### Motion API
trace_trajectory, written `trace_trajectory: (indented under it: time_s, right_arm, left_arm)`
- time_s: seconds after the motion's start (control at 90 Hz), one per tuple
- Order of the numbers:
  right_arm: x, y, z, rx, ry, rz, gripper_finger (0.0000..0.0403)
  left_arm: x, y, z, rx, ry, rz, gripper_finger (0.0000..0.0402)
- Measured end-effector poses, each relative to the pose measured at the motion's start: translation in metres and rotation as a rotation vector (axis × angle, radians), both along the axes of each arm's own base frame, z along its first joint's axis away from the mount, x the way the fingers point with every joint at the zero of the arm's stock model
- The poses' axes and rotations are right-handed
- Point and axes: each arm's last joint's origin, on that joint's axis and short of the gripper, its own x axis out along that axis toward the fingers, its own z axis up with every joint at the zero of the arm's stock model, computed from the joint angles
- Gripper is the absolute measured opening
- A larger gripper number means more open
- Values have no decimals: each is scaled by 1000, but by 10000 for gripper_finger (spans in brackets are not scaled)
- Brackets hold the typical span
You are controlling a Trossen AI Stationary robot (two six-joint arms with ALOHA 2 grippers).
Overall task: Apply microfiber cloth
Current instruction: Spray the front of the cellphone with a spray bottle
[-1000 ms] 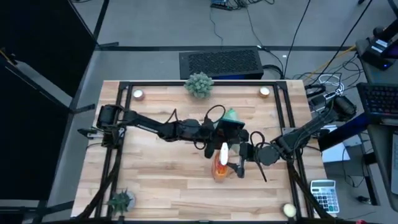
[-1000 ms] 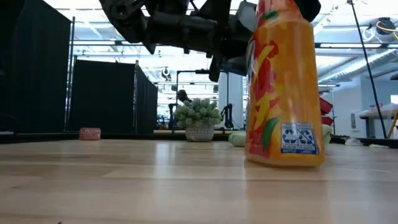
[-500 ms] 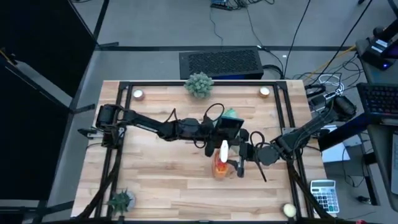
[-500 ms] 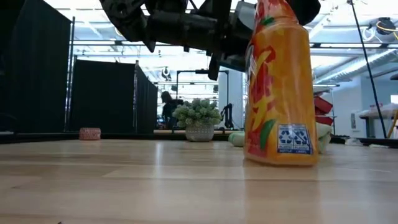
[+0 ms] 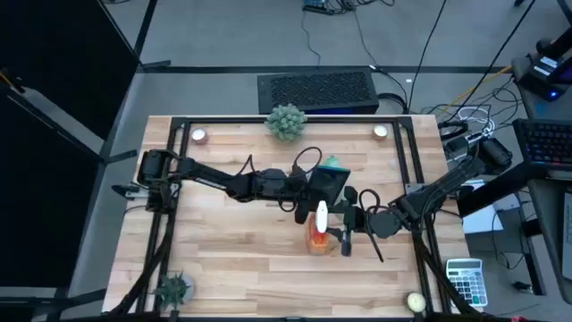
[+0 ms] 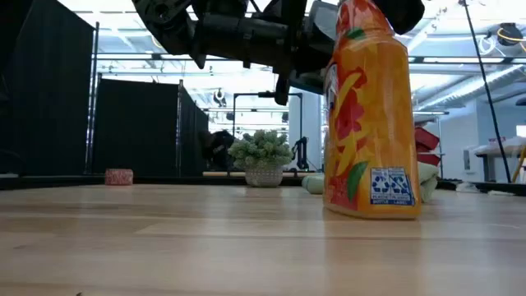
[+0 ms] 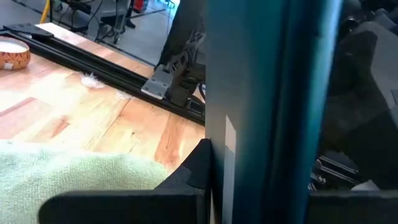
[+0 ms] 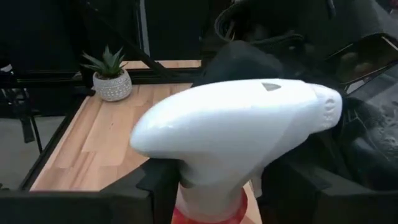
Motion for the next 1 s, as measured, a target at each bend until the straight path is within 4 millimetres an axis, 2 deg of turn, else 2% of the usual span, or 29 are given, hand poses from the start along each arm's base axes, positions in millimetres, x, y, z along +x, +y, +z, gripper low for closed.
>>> trace_trajectory:
  time_s: [0.233, 0.389, 0.722, 1.0]
  right_arm:
    - [-2, -1, 4, 5, -12, 0, 270]
    - [-11, -6, 12, 20, -12, 23, 298]
    - [-21, -8, 24, 56, -27, 124, 306]
    - [-19, -7, 15, 30, 32, 121, 306]
  left_arm:
    - [0, -1, -1, 4, 7, -13, 15]
    - [0, -1, 0, 25, 7, -20, 15]
    - [-14, 0, 27, 159, 10, -4, 15]
    - [-33, 3, 42, 259, 136, 41, 15]
